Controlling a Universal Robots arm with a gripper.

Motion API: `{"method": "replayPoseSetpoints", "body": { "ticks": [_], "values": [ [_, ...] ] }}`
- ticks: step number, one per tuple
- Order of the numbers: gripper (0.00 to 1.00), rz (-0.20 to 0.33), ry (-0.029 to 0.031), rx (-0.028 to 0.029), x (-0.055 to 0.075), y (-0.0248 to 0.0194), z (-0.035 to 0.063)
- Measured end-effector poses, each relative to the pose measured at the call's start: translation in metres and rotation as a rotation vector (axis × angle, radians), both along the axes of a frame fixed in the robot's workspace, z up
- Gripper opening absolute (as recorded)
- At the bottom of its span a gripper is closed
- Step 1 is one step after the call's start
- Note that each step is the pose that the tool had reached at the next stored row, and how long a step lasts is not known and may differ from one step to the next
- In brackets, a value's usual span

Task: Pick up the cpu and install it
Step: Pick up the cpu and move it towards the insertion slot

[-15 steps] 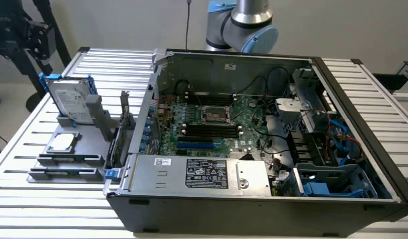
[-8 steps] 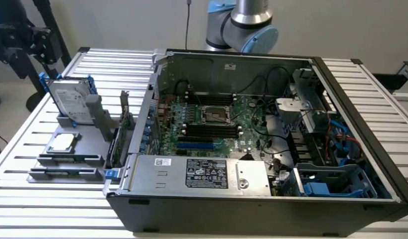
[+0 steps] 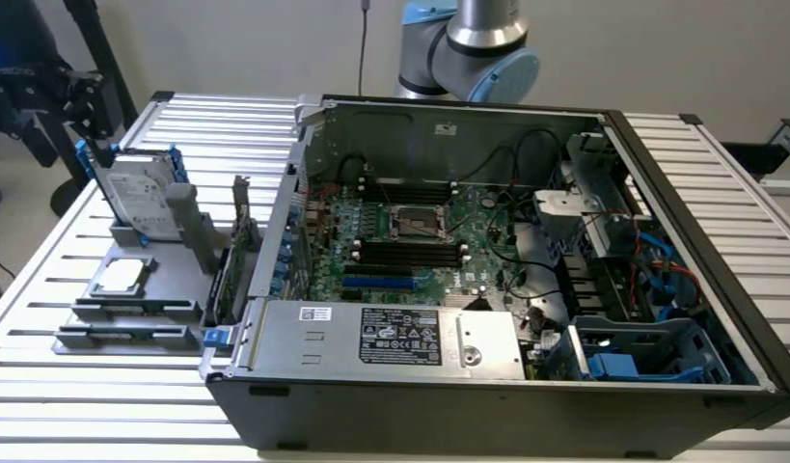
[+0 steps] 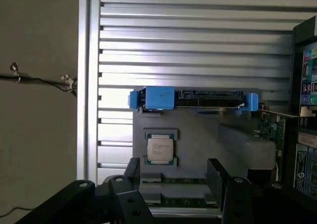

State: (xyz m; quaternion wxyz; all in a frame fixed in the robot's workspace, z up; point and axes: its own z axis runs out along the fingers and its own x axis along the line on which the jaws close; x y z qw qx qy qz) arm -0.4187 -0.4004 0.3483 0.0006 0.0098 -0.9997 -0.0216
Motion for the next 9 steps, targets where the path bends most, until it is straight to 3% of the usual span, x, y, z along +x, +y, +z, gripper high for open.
{"method": "replayPoseSetpoints", "body": {
  "ticks": [9],
  "values": [
    [0.65,0.006,0.0013,-0.0001,-0.007,-0.0026,-0.0164]
  ]
}}
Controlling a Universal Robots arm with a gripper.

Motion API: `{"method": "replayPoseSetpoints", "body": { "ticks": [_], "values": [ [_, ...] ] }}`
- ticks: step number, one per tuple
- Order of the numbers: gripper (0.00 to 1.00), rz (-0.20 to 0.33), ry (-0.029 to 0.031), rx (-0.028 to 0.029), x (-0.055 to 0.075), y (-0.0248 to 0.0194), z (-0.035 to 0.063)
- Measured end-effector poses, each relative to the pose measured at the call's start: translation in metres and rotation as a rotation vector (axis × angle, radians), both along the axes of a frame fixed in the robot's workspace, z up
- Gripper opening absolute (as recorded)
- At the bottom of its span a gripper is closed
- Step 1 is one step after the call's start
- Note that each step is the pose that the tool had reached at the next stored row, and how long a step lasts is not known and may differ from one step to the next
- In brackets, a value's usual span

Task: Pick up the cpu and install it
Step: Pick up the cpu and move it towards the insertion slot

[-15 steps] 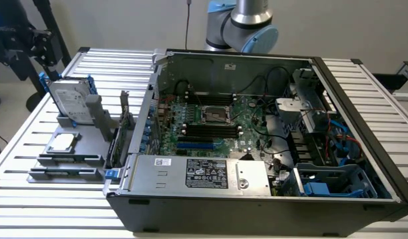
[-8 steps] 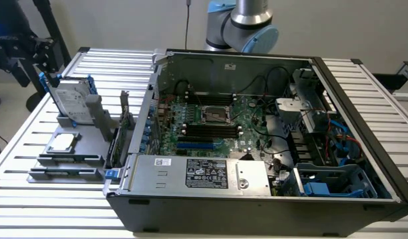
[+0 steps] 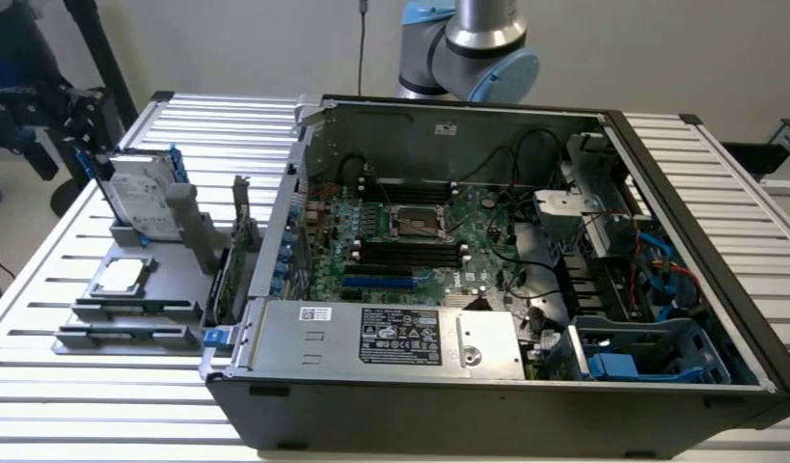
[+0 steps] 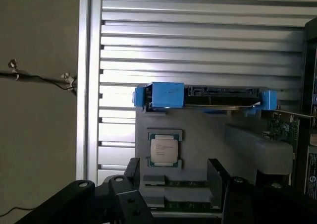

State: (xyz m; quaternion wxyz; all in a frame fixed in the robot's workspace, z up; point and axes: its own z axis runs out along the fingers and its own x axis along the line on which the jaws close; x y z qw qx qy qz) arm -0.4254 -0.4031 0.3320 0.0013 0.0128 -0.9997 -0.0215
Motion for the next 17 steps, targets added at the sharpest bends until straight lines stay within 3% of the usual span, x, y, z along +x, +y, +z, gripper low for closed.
{"method": "replayPoseSetpoints", "body": {
  "ticks": [17],
  "values": [
    [0.65,0.003,0.0013,0.0001,-0.005,-0.0099,-0.0309]
  ]
}}
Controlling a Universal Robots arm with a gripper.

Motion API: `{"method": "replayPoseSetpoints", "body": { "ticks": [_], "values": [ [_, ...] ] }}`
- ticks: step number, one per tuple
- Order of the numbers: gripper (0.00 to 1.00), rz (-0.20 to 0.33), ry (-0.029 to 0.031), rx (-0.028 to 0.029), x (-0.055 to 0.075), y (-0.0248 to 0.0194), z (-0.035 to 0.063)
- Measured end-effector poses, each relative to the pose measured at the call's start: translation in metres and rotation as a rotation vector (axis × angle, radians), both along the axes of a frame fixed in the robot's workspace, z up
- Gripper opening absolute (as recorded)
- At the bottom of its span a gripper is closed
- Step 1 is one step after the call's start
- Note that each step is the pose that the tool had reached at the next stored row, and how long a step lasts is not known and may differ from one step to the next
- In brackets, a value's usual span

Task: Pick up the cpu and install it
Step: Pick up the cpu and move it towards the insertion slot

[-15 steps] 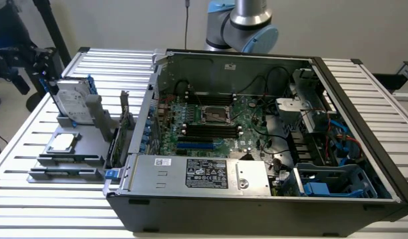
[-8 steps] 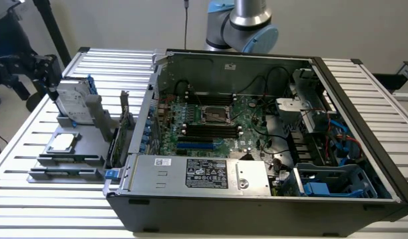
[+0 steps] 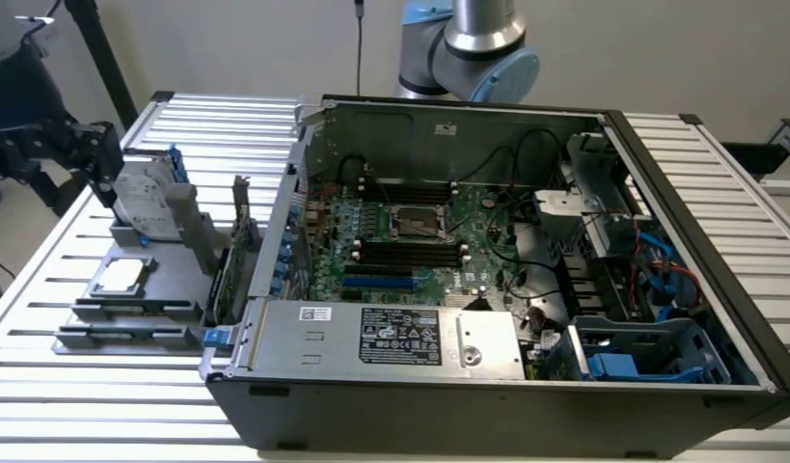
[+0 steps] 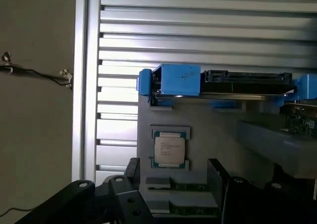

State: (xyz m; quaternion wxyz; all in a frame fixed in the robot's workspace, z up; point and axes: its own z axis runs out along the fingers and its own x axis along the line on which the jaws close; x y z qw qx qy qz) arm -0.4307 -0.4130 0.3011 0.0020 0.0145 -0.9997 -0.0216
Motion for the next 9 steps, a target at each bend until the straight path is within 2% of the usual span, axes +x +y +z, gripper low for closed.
{"method": "replayPoseSetpoints", "body": {
  "ticks": [9],
  "values": [
    [0.65,0.0,-0.0001,0.0,0.0,-0.0013,-0.0165]
  ]
}}
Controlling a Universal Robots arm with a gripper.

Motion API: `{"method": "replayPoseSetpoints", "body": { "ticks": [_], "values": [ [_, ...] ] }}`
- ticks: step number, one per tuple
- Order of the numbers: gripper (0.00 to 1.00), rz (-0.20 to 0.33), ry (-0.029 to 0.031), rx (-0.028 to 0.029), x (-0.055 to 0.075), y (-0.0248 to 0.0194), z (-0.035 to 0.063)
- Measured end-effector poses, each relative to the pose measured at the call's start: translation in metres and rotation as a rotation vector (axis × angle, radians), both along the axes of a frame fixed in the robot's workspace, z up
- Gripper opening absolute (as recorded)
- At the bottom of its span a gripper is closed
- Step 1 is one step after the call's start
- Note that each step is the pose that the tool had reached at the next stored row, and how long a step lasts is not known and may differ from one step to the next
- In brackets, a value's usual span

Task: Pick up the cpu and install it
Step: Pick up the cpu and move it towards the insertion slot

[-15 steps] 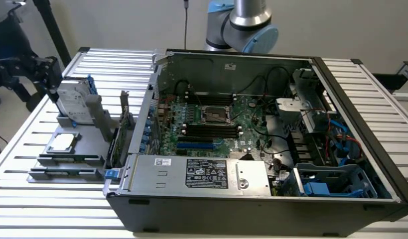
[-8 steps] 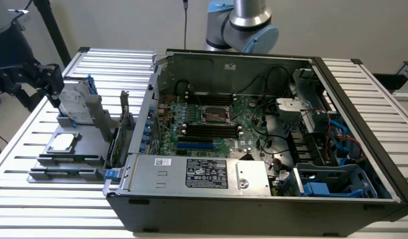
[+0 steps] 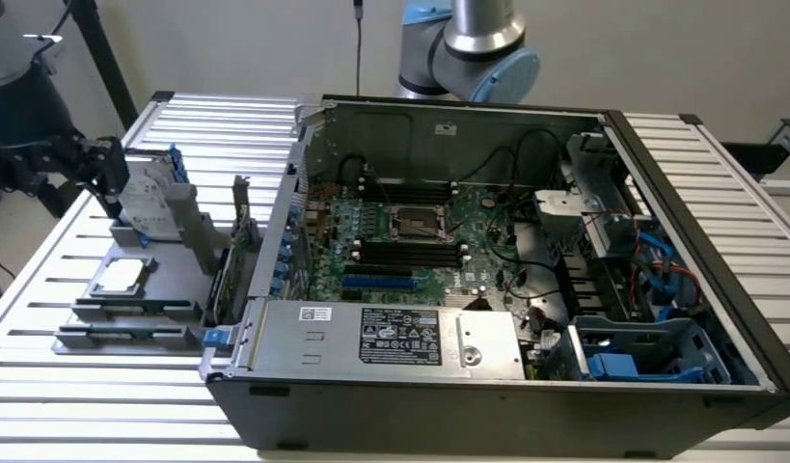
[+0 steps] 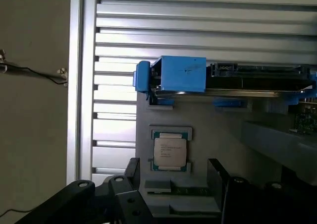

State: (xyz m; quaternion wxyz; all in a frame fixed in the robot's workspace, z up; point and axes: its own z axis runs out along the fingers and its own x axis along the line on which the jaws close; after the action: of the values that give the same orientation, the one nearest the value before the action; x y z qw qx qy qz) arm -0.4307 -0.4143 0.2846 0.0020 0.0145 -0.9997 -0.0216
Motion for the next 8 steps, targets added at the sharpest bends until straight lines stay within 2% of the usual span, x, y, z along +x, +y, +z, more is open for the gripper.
{"method": "replayPoseSetpoints", "body": {
  "ticks": [8],
  "values": [
    [0.65,0.0,0.0,0.0,0.0,-0.0004,-0.0145]
  ]
}}
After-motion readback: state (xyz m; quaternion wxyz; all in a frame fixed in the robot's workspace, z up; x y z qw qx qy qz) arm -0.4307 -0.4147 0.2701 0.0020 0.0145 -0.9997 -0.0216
